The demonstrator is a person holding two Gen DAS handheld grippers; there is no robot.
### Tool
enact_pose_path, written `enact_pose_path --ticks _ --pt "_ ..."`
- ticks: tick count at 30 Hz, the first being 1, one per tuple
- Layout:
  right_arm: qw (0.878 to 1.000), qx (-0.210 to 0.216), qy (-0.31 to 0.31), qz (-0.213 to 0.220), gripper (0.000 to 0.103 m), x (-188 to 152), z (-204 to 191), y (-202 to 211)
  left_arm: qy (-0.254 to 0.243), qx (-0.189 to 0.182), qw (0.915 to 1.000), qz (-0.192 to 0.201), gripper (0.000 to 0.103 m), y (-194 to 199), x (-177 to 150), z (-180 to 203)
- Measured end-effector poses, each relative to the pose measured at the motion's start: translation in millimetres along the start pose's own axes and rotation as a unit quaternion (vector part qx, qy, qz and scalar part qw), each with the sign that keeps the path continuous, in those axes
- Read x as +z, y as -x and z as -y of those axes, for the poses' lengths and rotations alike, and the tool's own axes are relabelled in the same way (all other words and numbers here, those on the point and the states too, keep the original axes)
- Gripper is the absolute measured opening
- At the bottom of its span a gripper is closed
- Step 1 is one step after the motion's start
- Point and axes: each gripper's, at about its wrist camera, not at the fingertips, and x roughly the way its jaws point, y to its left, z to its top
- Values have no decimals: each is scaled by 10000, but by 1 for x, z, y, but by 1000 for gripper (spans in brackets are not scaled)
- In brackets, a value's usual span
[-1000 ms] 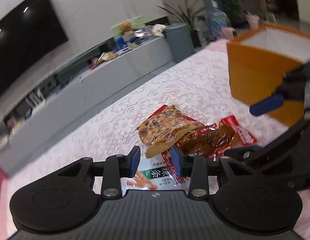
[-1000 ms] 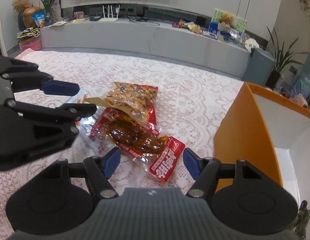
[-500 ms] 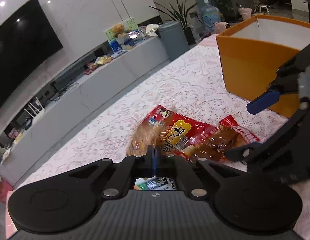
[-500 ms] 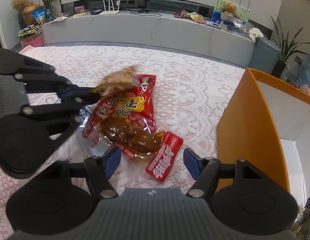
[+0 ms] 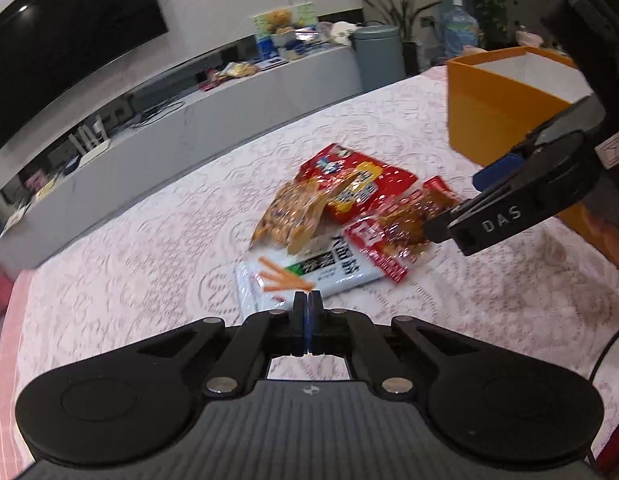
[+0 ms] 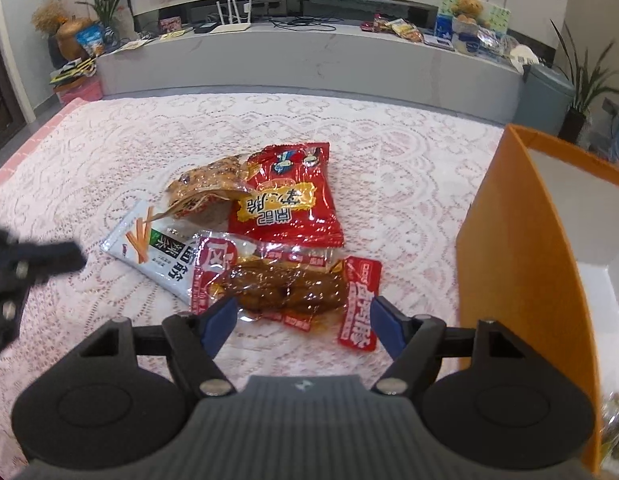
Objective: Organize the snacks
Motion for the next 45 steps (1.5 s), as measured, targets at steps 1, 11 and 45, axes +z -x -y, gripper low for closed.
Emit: enact_pose_path --ticks 1,11,45 --pt "10000 39 -27 3 72 -1 -2 1 50 -2 10000 29 5 1 -2 -1" --pt "9996 -139 -252 53 75 7 -3 -6 277 -4 9996 -73 47 -33 0 -24" --pt "9993 -147 -349 -63 75 21 11 -27 -671 207 9961 535 0 -33 25 0"
